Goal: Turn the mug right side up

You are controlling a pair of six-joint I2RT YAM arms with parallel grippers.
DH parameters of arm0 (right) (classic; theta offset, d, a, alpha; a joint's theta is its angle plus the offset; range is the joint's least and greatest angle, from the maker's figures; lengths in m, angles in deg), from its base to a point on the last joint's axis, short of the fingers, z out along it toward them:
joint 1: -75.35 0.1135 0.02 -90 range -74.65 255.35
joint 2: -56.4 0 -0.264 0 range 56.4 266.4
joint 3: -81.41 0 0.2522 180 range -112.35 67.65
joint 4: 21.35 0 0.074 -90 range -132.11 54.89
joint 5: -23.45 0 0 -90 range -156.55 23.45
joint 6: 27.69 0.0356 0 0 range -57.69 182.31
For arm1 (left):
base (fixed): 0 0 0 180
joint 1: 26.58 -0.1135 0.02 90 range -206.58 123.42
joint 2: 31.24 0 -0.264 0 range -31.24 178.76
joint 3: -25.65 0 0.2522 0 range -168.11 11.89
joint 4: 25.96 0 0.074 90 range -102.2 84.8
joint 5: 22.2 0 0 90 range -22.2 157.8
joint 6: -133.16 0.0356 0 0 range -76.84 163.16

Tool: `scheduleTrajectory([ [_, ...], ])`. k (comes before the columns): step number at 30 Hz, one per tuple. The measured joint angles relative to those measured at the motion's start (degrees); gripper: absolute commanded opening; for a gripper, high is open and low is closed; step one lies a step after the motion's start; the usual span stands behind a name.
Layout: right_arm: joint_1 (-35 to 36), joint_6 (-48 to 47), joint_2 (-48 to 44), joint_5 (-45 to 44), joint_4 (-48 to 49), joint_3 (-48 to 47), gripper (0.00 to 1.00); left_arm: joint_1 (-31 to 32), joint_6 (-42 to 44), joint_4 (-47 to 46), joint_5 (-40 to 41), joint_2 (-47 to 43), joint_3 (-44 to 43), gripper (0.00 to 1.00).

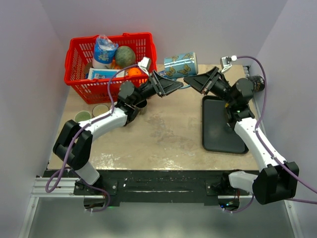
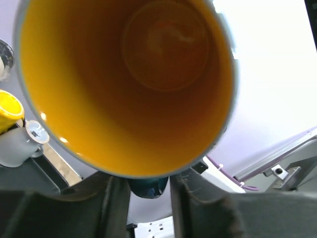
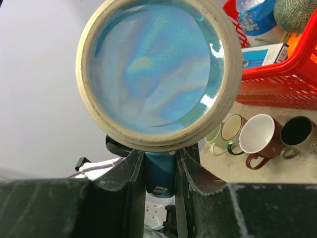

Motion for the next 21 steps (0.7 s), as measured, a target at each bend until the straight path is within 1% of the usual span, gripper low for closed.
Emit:
scheduleTrajectory([
  [3, 0.09, -0.24, -0.37, 0.04, 1.16, 0.42, 0.00, 0.00, -2.05, -0.63, -0.07, 0.11, 0.00, 0.32],
  [5, 0.20, -0.26, -0.55, -0.11, 1.99, 0.83, 0.00, 0.00, -3.06, -1.22, -0.07, 0.22, 0.00, 0.35],
  [10, 0.68, -0.90, -1.55, -1.07, 3.15, 2.75, 0.00, -0.02, -6.25, -3.72, 0.55, 1.44, 0.00, 0.37],
  [11, 0.76, -1.01, -1.57, -1.18, 3.39, 3.13, 0.00, -0.02, -6.82, -4.39, 0.81, 1.75, 0.00, 0.35],
  [13, 1.01, -1.27, -1.60, -1.29, 3.45, 3.67, 0.00, -0.11, -8.02, -5.07, 1.38, 2.21, 0.00, 0.29],
  [16, 1.40, -1.53, -1.62, -1.44, 3.41, 4.04, 0.00, -0.39, -9.09, -6.21, 1.88, 2.71, 0.00, 0.16],
  [17, 1.51, -1.60, -1.62, -1.55, 3.34, 4.04, 0.00, -0.39, -9.31, -6.51, 1.90, 2.78, 0.00, 0.00],
  [21, 1.62, -2.23, -1.75, -1.68, 3.37, 4.04, 0.00, -0.39, -9.40, -6.97, 1.92, 2.80, 0.00, 0.00],
])
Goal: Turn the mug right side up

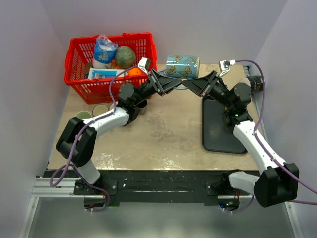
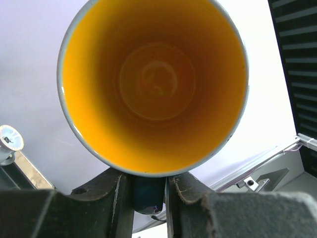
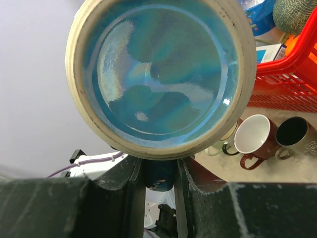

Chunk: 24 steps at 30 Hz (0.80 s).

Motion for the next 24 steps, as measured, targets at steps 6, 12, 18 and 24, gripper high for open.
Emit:
scheduleTrajectory([
  [6, 0.04, -2.43, -0.04, -0.59, -3.65, -0.55, 0.11, -0.11, 1.51, 1.90, 0.11, 0.00, 0.00, 0.00],
  [12, 0.11, -5.42, -0.04, -2.08, -10.14, -1.31, 0.33, -0.15, 5.90, 7.19, 0.76, -0.28, 0.00, 0.00],
  [18, 0.50, -8.31, -0.02, -2.91, -14.64, -1.31, 0.55, -0.09, 9.70, 13.42, 1.31, -1.36, -0.15, 0.00],
  [24, 0.85, -9.16, -0.02, -4.00, -16.37, -1.31, 0.70, 0.02, 12.17, 17.62, 2.12, -1.46, -0.50, 0.00],
])
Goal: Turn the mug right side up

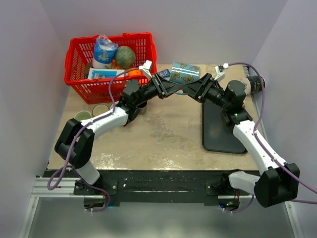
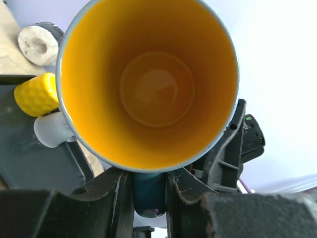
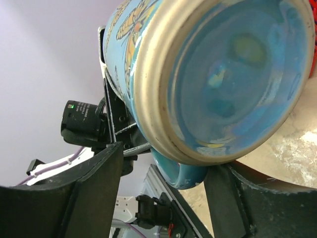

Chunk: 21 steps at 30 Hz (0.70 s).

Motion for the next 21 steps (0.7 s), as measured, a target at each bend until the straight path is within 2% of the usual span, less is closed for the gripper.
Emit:
scheduleTrajectory([
  [5, 0.22, -0.04, 0.00, -0.72, -1.68, 0.00, 0.77, 0.04, 1.64, 2.62, 0.20, -0.11, -0.02, 0.00],
  [6, 0.22, -0.07, 0.00, -1.03, -2.08, 0.00, 0.80, 0.04, 1.97, 3.13, 0.33, -0.22, -0.02, 0.00],
  [7, 0.24, -0.09, 0.00, -1.29, -2.38, 0.00, 0.88, 0.04, 2.47, 3.54, 0.46, -0.28, -0.02, 0.00],
  [11, 0.26, -1.22, -0.02, -3.10, -4.46, 0.00, 0.99, 0.00, 5.16, 6.97, 1.75, -0.74, -0.02, 0.00],
  [21, 0.26, -5.99, -0.48, -11.13, -13.40, -0.39, 0.99, -0.39, 13.57, 19.06, 6.03, -1.60, -0.04, 0.00],
])
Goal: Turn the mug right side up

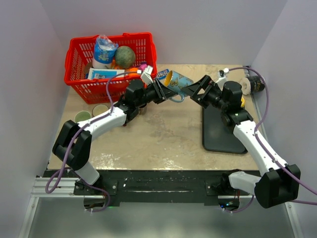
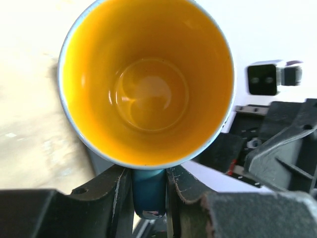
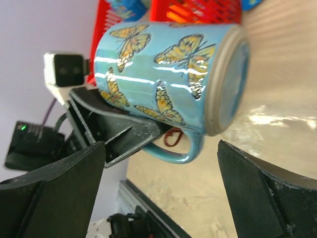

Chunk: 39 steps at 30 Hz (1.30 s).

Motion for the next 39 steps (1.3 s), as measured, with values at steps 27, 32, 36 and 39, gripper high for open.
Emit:
scheduleTrajectory([
  [27, -0.07, -3.30, 3.19, -14.25, -21.22, -4.57, 0.99, 4.04, 30.99, 30.77, 30.69, 5.55, -9.86, 0.00],
  [32, -0.13, -3.32, 3.78, -14.43, -21.84, -5.18, 0.99, 5.68, 34.27, 31.82, 35.93, 8.04, -9.99, 0.00],
  [36, -0.22, -3.37, 4.61, -14.47, -22.43, -5.40, 0.99, 6.23, 35.80, 32.39, 38.99, 9.44, -9.99, 0.00],
  [39, -0.35, -3.50, 5.14, -14.45, -23.26, -5.42, 0.99, 6.51, 35.82, 32.70, 40.83, 10.29, -9.99, 0.00],
])
